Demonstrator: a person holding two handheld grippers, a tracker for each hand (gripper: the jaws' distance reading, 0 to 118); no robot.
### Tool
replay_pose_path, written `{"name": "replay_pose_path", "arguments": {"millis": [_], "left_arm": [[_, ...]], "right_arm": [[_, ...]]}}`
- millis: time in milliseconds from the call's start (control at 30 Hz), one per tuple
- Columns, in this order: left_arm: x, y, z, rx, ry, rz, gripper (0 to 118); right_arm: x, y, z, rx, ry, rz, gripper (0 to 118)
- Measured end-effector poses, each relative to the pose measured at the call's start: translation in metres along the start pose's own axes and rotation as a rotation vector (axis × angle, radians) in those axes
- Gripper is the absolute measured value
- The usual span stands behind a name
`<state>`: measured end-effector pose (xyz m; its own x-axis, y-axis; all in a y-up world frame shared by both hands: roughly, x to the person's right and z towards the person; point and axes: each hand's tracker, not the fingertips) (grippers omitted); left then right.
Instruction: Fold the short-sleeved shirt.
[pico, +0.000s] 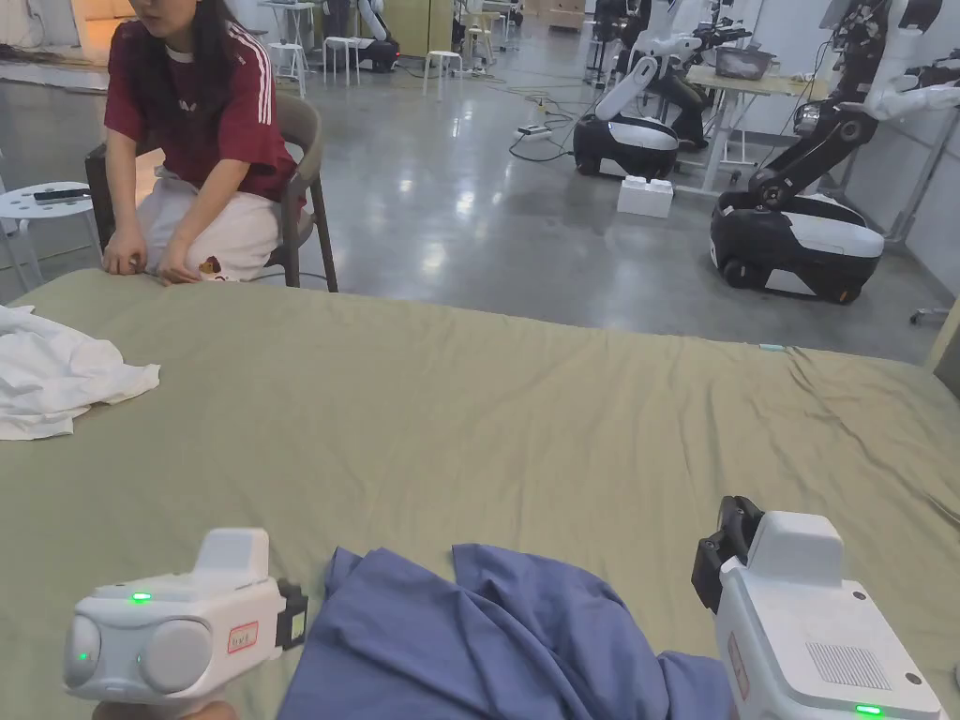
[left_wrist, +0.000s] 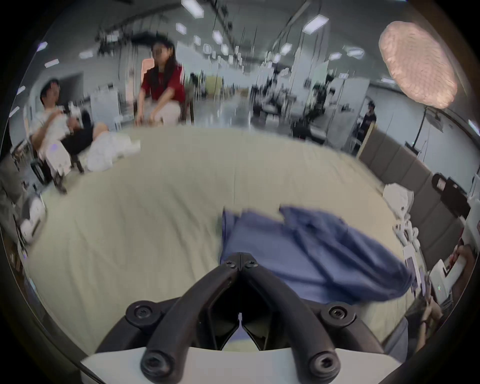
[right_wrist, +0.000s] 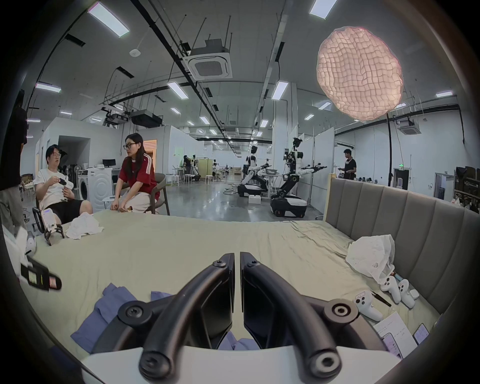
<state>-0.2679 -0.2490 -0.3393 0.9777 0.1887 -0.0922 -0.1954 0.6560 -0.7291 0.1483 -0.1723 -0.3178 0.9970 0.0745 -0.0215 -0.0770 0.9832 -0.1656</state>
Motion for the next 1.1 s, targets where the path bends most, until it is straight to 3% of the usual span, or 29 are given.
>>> {"name": "replay_pose_path", "arguments": {"millis": [67, 100, 133, 200, 300, 500, 533, 633, 767, 933, 1000, 1100], "left_arm": [[-0.008, -0.011, -0.018, -0.086, 0.011, 0.007, 0], [-0.012, -0.016, -0.027, -0.137, 0.012, 0.018, 6], [-0.015, -0.020, -0.034, -0.165, -0.005, 0.034, 18], [-0.016, -0.038, -0.046, -0.239, 0.000, 0.078, 52], [-0.006, -0.054, -0.052, -0.312, 0.038, 0.099, 63], [0.010, -0.069, -0.077, -0.325, 0.158, 0.002, 55], [0.015, -0.069, -0.077, -0.318, 0.166, -0.024, 49], [0.036, -0.072, -0.078, -0.291, 0.187, -0.159, 4], [0.048, -0.078, -0.047, -0.281, 0.180, -0.198, 0], [0.037, -0.066, -0.008, -0.184, 0.072, -0.080, 0], [0.045, -0.058, 0.028, -0.137, 0.043, -0.051, 0], [0.042, -0.050, 0.041, -0.105, 0.024, -0.033, 0]], "right_arm": [[0.004, -0.006, 0.000, -0.017, -0.009, 0.000, 3], [0.006, -0.009, 0.000, -0.026, -0.013, -0.003, 3], [0.008, -0.012, 0.000, -0.033, -0.016, -0.004, 3], [0.011, -0.018, 0.000, -0.052, -0.024, -0.007, 3], [0.016, -0.027, 0.000, -0.074, -0.033, -0.008, 3], [0.028, -0.042, 0.001, -0.113, -0.051, -0.015, 3], [0.030, -0.044, 0.002, -0.120, -0.054, -0.016, 3], [0.039, -0.050, 0.001, -0.143, -0.063, -0.020, 3], [0.062, -0.061, -0.008, -0.239, -0.072, -0.030, 6], [0.099, -0.085, -0.035, -0.461, -0.036, -0.092, 40], [0.109, -0.099, -0.050, -0.574, -0.026, -0.103, 62], [0.114, -0.125, -0.068, -0.688, -0.024, -0.076, 68]]}}
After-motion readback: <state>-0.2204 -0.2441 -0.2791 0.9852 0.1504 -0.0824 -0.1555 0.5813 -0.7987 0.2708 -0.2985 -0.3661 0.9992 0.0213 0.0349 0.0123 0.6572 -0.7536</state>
